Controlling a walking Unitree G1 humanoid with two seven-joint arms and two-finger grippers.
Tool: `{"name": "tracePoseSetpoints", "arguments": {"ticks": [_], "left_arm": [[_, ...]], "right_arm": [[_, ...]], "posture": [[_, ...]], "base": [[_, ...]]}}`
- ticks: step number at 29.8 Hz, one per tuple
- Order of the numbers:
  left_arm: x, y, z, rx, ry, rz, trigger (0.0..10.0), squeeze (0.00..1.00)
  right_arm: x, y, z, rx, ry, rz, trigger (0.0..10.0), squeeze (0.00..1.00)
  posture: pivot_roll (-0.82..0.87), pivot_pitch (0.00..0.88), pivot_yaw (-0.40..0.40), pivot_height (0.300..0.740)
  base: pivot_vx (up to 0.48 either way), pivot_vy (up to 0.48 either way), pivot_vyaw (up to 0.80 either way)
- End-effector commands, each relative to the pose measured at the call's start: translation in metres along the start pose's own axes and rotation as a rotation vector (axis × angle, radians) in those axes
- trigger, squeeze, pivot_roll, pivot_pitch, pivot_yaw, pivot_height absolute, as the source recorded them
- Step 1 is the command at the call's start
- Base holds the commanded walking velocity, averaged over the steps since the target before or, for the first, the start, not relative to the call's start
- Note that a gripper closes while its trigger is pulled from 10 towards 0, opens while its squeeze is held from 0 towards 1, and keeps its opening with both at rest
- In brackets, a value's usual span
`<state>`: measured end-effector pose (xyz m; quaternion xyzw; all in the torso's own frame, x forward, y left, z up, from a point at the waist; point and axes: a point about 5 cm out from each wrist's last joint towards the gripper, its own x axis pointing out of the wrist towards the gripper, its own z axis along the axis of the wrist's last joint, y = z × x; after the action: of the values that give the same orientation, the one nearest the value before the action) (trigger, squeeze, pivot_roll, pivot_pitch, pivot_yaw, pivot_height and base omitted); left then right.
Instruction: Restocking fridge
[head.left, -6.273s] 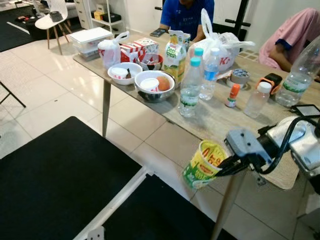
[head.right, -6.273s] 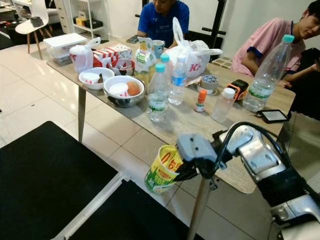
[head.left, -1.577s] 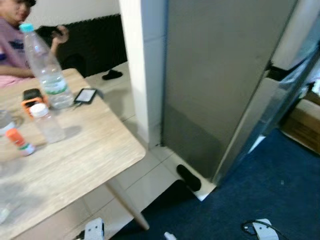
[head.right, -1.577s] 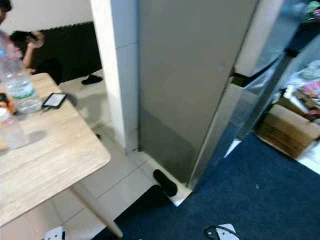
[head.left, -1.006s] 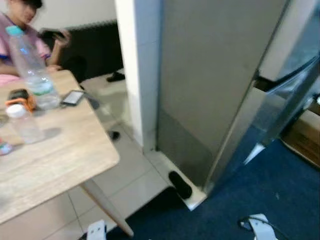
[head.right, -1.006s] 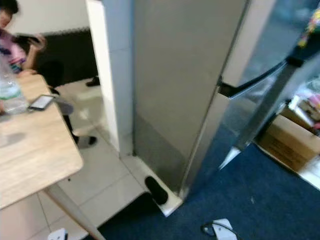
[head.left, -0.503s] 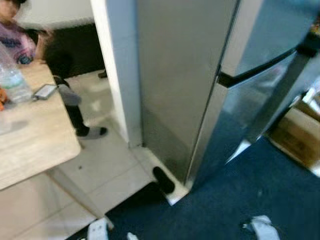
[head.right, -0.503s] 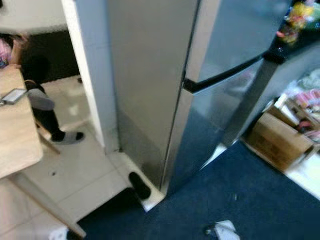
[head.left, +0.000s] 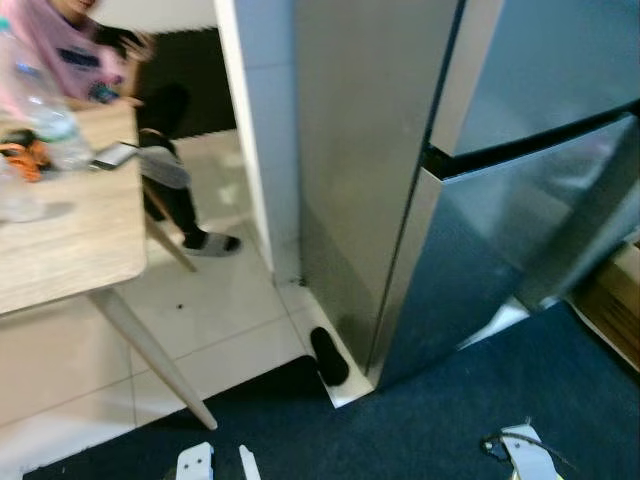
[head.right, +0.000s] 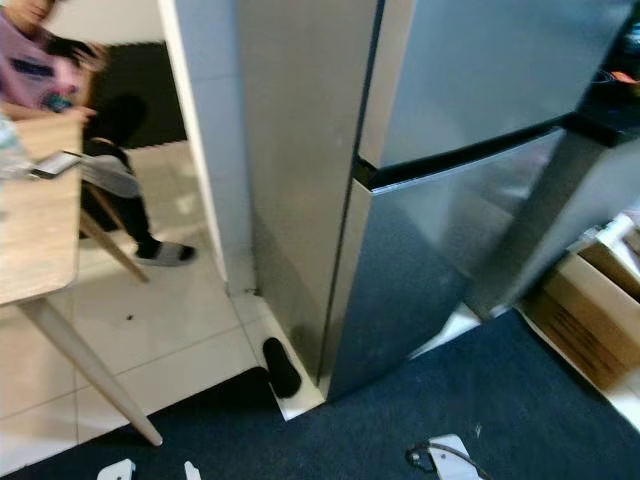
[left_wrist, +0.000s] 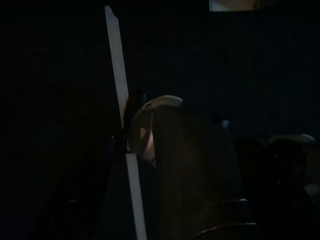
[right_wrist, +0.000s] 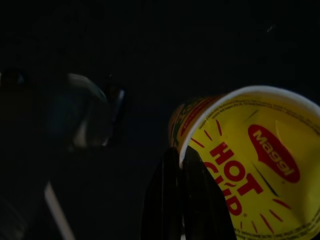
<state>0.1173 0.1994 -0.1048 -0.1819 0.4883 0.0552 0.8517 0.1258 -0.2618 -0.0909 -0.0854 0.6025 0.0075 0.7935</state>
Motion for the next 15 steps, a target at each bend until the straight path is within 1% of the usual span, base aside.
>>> {"name": "tracePoseSetpoints", "arguments": {"ticks": [1, 6, 12, 14, 15], "left_arm": [[-0.0003, -0.0007, -0.0041, 0.005, 0.020, -0.001, 10.0, 0.00], [0.0000, -0.0018, -0.0047, 0.003, 0.020, -0.002, 10.0, 0.00], [0.0000, -0.0022, -0.0050, 0.000, 0.019, -0.003, 10.0, 0.00], [0.0001, -0.0018, -0.0044, -0.006, 0.014, 0.002, 10.0, 0.00], [0.0002, -0.0010, -0.0023, -0.023, -0.001, 0.012, 10.0, 0.00]], "right_arm": [[-0.0009, -0.0045, -0.0054, 0.016, 0.012, -0.020, 10.0, 0.00], [-0.0015, -0.0070, -0.0103, 0.027, 0.019, -0.026, 10.0, 0.00], [-0.0016, -0.0073, -0.0128, 0.018, 0.028, -0.028, 10.0, 0.00], [-0.0015, -0.0068, -0.0120, 0.019, 0.025, -0.028, 10.0, 0.00], [-0.0014, -0.0065, -0.0109, 0.021, 0.019, -0.029, 10.0, 0.00]], "posture": [[-0.03, 0.000, -0.005, 0.740], [-0.03, 0.000, -0.005, 0.740], [-0.03, 0.000, -0.008, 0.740], [-0.03, 0.000, -0.008, 0.740], [-0.03, 0.000, -0.008, 0.740]], "base": [[0.000, -0.461, 0.00], [0.000, -0.461, 0.00], [0.000, -0.461, 0.00], [0.000, -0.322, 0.00], [0.000, 0.000, 0.00]]}}
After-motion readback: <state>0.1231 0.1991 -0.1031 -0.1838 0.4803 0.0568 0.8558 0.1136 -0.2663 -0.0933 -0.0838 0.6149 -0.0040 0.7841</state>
